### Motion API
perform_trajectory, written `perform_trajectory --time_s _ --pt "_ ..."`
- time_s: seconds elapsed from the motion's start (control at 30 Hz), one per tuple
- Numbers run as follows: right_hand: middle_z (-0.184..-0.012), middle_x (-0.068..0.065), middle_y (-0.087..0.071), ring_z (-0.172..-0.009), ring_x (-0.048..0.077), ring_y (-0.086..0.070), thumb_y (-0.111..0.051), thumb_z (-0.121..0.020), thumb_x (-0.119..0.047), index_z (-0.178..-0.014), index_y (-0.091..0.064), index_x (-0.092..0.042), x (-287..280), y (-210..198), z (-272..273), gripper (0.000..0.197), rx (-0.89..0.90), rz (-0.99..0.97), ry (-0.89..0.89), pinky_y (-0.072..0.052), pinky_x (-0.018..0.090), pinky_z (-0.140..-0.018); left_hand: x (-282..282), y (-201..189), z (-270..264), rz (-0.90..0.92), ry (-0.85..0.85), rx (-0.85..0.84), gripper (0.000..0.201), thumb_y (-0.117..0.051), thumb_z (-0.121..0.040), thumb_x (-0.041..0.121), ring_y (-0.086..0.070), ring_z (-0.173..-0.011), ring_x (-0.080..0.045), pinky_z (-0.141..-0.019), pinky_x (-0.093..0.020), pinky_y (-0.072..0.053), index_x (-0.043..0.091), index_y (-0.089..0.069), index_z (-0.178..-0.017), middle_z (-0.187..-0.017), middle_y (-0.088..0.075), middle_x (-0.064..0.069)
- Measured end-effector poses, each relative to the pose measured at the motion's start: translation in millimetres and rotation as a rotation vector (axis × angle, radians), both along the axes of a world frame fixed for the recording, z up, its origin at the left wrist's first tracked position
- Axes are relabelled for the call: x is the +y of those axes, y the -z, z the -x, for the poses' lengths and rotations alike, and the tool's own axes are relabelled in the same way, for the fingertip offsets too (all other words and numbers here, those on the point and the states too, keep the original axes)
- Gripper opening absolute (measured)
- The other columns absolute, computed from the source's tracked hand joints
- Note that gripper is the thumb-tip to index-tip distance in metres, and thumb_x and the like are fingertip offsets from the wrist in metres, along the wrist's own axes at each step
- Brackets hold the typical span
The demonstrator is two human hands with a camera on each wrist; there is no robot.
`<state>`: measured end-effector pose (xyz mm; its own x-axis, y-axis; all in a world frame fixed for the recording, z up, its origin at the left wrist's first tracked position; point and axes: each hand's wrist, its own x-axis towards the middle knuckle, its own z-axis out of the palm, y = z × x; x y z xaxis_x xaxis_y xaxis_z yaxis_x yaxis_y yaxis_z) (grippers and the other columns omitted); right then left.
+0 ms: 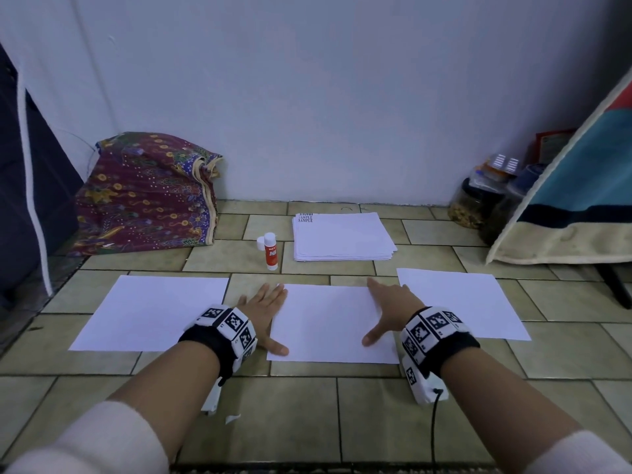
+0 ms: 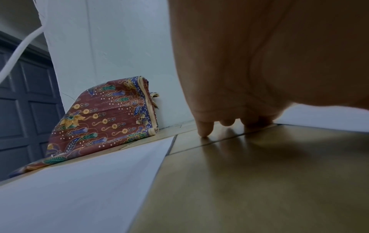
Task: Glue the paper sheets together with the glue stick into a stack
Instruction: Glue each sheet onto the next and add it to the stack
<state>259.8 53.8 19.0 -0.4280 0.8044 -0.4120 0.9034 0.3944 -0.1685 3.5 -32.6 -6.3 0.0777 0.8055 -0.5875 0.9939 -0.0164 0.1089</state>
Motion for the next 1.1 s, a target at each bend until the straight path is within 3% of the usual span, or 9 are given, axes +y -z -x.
perform_trajectory --time_s 0.17,0.3,0.47,0.6,0.67,0.83,0.93,1.0,1.1 --pt "-0.132 0.003 -0.056 -0.124 0.024 -0.047 -0.087 -0.055 -0.051 -0.145 -0.03 -0.016 -2 0 -2 0.112 0.056 -0.06 -0.026 -0.029 0.038 -0.111 1 0 1 0.014 -0.002 -0.004 0.121 -0.064 -0.079 0.062 0.022 -0.145 -0.02 -0.117 -0.053 0.0 0.016 0.023 -0.149 -0.156 0.029 0.004" --pt "-0.135 -0.004 -0.051 -0.125 0.019 -0.047 -0.091 -0.056 -0.035 -0.145 -0.033 -0.022 -3 -2 -10 0.107 0.345 0.022 0.085 -0.038 0.028 -0.102 0 0 0 0.011 -0.004 -0.001 0.121 -0.064 -0.079 0.062 0.022 -0.146 -0.02 -0.117 -0.054 0.0 0.015 0.023 -0.15 -0.156 0.029 0.003" --pt "-0.131 -0.004 -0.048 -0.122 0.02 -0.047 -0.087 -0.063 -0.013 -0.13 -0.053 -0.028 -13 -4 -22 0.076 0.695 0.038 0.363 -0.044 0.038 -0.102 -1 -4 -3 0.012 -0.019 -0.003 0.12 -0.064 -0.081 0.06 0.022 -0.146 -0.02 -0.118 -0.053 -0.001 0.014 0.023 -0.149 -0.156 0.029 0.002" --pt "-0.103 0.006 -0.064 -0.092 0.022 -0.061 -0.08 -0.071 -0.004 -0.1 -0.071 -0.023 -23 -1 -28 0.036 0.636 0.244 0.317 -0.055 0.027 -0.076 -2 -5 -3 0.005 -0.039 0.013 0.119 -0.062 -0.082 0.06 0.023 -0.145 -0.021 -0.118 -0.054 -0.002 0.011 0.024 -0.148 -0.155 0.031 -0.005" --pt "-0.079 -0.004 -0.06 -0.073 0.011 -0.057 -0.076 -0.076 0.0 -0.103 -0.073 -0.018 -25 -2 -28 0.033 0.618 0.266 0.278 -0.048 0.015 -0.062 -2 -5 -3 0.004 -0.047 0.024 0.119 -0.061 -0.082 0.061 0.024 -0.145 -0.021 -0.118 -0.053 -0.002 0.01 0.023 -0.148 -0.155 0.032 -0.007" --pt "-0.057 -0.021 -0.059 -0.055 -0.003 -0.053 -0.066 -0.083 0.006 -0.104 -0.07 -0.023 -15 -20 -33 0.037 0.724 0.164 0.273 -0.041 0.006 -0.057 -1 2 -4 -0.02 -0.107 0.023 0.12 -0.053 -0.082 0.07 0.023 -0.145 -0.018 -0.119 -0.051 0.0 0.006 0.025 -0.147 -0.155 0.031 -0.005" --pt "-0.092 -0.005 -0.067 -0.064 0.001 -0.054 -0.06 -0.085 0.009 -0.107 -0.072 -0.014 1 -33 -38 0.034 0.809 0.063 0.333 -0.042 0.006 -0.053 -2 9 -7 -0.072 -0.129 0.029 0.149 -0.02 -0.042 0.103 0.021 -0.146 -0.016 -0.118 -0.049 0.001 0.008 0.023 -0.148 -0.155 0.03 -0.002" --pt "-0.107 0.005 -0.065 -0.077 0.011 -0.057 -0.057 -0.086 0.009 -0.11 -0.071 -0.013 14 -40 -40 0.035 0.873 -0.001 0.372 -0.045 0.01 -0.058 -3 15 -8 -0.113 -0.136 0.061 0.165 -0.001 -0.013 0.1 0.017 -0.147 -0.016 -0.118 -0.048 0.001 0.009 0.02 -0.15 -0.156 0.028 -0.001" --pt "-0.11 0.01 -0.062 -0.079 0.016 -0.056 -0.052 -0.087 0.011 -0.114 -0.068 -0.011 40 -45 -37 0.038 0.964 -0.071 0.44 -0.046 0.014 -0.061 -3 19 -9 -0.148 -0.163 0.061 0.149 -0.007 -0.027 0.089 0.017 -0.147 -0.016 -0.118 -0.046 0.002 0.01 0.019 -0.15 -0.158 0.025 -0.003"
